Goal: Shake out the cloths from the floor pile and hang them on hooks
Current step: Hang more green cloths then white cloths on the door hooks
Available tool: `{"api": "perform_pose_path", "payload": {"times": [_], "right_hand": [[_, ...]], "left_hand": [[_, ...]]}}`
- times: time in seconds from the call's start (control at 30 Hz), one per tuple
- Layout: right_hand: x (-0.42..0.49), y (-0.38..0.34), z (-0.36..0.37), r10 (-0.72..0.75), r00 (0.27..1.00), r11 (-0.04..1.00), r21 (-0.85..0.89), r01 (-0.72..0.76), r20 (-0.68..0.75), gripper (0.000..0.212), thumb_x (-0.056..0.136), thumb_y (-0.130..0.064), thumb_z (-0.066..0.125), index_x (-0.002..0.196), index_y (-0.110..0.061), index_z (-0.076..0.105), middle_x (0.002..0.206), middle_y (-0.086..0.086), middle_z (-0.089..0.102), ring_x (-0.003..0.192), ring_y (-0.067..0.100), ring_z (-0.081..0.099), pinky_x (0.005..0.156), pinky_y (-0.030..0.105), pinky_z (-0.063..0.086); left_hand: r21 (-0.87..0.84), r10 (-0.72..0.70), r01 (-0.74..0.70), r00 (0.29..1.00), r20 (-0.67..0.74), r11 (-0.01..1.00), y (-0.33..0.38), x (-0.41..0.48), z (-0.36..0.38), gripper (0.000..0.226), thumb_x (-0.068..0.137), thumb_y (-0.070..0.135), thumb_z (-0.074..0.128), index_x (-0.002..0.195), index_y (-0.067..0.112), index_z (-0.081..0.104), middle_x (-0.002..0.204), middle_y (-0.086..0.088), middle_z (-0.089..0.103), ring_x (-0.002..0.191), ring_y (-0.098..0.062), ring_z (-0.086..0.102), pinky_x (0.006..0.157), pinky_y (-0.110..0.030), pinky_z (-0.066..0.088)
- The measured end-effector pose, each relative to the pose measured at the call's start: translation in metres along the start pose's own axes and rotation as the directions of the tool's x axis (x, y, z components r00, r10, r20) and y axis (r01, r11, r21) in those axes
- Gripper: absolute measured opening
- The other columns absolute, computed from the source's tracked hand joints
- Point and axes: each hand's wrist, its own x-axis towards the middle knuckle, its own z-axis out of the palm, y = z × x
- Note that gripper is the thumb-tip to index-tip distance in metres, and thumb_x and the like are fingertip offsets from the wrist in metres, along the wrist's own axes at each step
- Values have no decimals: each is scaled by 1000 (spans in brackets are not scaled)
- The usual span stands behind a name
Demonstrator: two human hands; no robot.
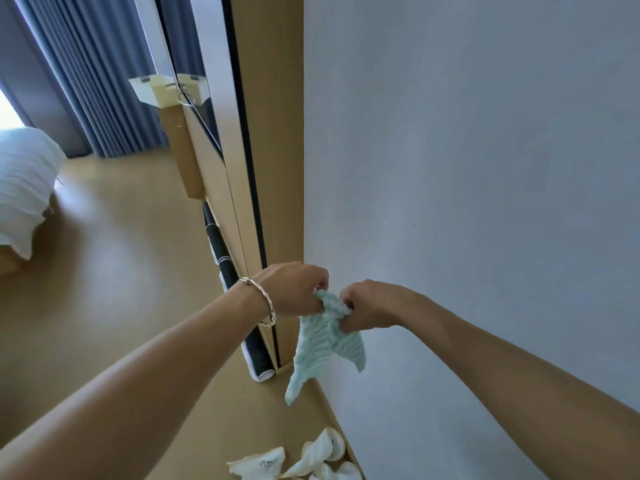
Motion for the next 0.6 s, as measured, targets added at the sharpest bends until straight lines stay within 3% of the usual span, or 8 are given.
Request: {"api": "perform_pose_path", "payload": {"times": [0.07, 0.13, 0.2, 0.4, 0.6], "right_hand": [[-13, -3, -10, 12, 1000, 999, -47, -12, 7, 23, 82, -37, 65, 87, -17, 55, 86, 1, 59, 72, 19, 53, 55, 27, 39], [-27, -3, -20, 24, 999, 997, -69, -26, -23, 26, 82, -40, 65, 80, -19, 50, 83, -1, 55, 71, 17, 50, 53, 26, 36], [-41, 0, -30, 34, 996, 999, -25, -36, -83, 27, 84, -38, 63, 71, -21, 45, 78, -3, 51, 68, 16, 46, 53, 27, 34], [-86, 1, -38, 175, 958, 978, 156, -141, -228, 20, 83, -19, 51, 67, -19, 39, 72, -3, 48, 64, 15, 42, 57, 29, 31], [-123, -11, -12, 427, 886, 865, 369, -341, -181, 7, 81, -14, 50, 77, -21, 52, 83, -2, 68, 77, 15, 63, 59, 28, 42]], "left_hand": [[30, 14, -15, 1000, 22, 999, 3, -5, -12, 19, 85, 37, 55, 100, 25, 60, 92, 5, 66, 80, -12, 55, 73, -31, 48], [57, 38, -41, 998, 47, 998, 5, -6, -23, 20, 86, 40, 55, 92, 23, 64, 85, 6, 67, 79, -12, 59, 72, -30, 50], [82, 61, -66, 996, 59, 994, 6, -7, -34, 24, 87, 42, 55, 77, 20, 59, 73, 7, 61, 72, -14, 57, 67, -29, 47], [82, 157, -158, 987, 20, 984, 5, -10, -53, 38, 85, 45, 59, 62, 17, 47, 60, 4, 47, 58, -15, 46, 55, -27, 36], [76, 363, -366, 931, 42, 928, 18, -6, -53, 47, 82, 51, 60, 56, 17, 40, 55, 4, 43, 51, -12, 39, 49, -26, 28]]}}
